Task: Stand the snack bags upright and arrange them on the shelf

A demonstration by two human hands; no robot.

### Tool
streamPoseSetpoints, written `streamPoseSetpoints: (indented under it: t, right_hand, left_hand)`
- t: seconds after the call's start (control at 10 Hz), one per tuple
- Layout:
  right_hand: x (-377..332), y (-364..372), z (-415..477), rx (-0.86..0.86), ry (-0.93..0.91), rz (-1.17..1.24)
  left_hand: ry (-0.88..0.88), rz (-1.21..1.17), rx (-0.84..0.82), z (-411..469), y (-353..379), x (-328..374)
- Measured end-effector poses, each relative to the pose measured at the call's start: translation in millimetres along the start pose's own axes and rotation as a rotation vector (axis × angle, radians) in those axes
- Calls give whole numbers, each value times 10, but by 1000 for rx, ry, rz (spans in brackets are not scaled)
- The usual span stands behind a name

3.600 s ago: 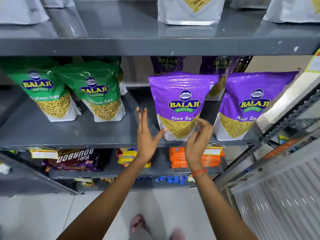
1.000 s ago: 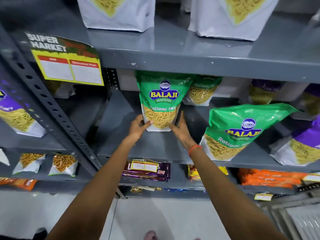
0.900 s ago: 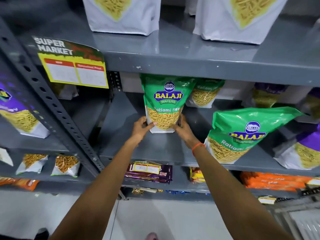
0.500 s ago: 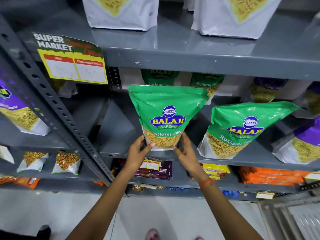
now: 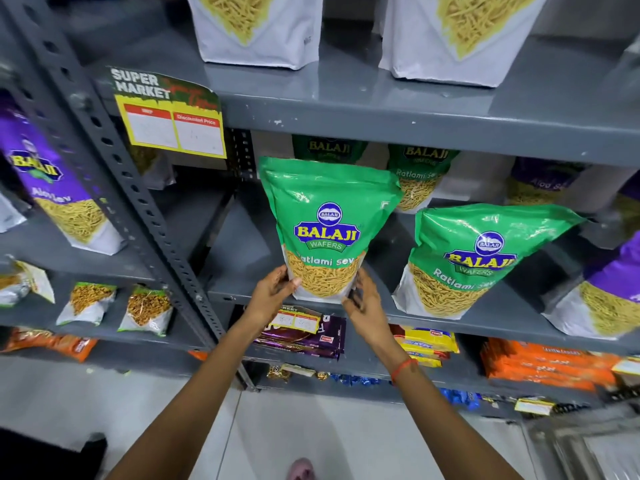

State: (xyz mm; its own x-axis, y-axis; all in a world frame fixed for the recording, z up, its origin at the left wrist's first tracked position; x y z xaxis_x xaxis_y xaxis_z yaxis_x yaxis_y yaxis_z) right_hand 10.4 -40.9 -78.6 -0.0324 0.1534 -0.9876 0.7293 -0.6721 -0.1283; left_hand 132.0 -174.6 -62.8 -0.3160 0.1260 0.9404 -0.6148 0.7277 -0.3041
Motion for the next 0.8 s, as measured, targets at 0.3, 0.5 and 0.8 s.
streamPoseSetpoints:
  t: [0.3,0.5,0.8]
  right_hand:
    - [-215,30,-198,-92,-5,-205]
    - [-315,-13,-205,-204,-2,-377]
    - [-1115,-300,-407,-299,-106,-698]
  left_hand:
    - [10,51,30,-131,-10,52]
    - [-40,182,168,-353,13,176]
    - [-270,743,376,-718,609,869]
Point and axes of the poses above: each hand's wrist, its own z-axis towards the middle knuckle, its own y-axis out of the palm, x = y × z, the point moved 10 cm from there along z, towards the middle knuckle, and after that the axes turned 13 degrees about z, right-handed, at the moved point
